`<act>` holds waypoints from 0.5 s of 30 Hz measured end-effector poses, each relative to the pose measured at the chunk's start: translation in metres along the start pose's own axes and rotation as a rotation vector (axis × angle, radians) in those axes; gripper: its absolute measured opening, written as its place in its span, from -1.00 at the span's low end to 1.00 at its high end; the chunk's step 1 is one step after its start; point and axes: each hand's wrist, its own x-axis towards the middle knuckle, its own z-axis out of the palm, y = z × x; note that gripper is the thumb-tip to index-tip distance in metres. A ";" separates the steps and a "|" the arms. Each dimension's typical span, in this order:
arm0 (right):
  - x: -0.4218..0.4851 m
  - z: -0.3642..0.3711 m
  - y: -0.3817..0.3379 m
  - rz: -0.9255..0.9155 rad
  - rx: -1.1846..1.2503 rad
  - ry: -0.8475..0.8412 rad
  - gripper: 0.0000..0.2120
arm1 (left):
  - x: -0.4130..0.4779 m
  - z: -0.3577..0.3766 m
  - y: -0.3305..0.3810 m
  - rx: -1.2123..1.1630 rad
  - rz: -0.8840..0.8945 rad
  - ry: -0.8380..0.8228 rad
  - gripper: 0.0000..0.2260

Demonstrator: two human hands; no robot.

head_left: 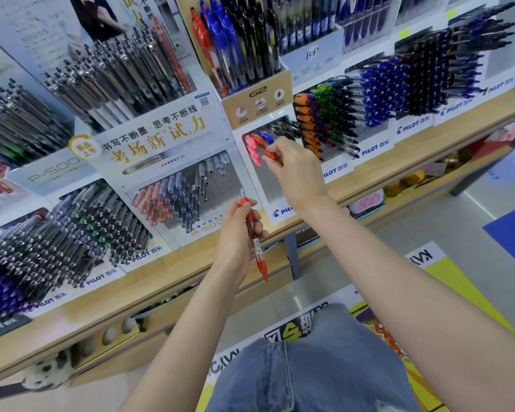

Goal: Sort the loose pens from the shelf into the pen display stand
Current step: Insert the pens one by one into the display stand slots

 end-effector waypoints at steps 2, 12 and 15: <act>0.005 0.006 0.000 0.029 -0.019 -0.025 -0.89 | 0.001 -0.002 0.001 -0.001 0.008 0.002 -0.79; 0.001 0.005 0.002 0.010 -0.041 0.016 -0.84 | 0.008 -0.006 -0.003 0.018 0.042 -0.019 -0.81; 0.008 0.004 0.001 0.034 -0.105 -0.045 -0.82 | 0.011 -0.007 -0.004 0.002 0.035 -0.033 -0.82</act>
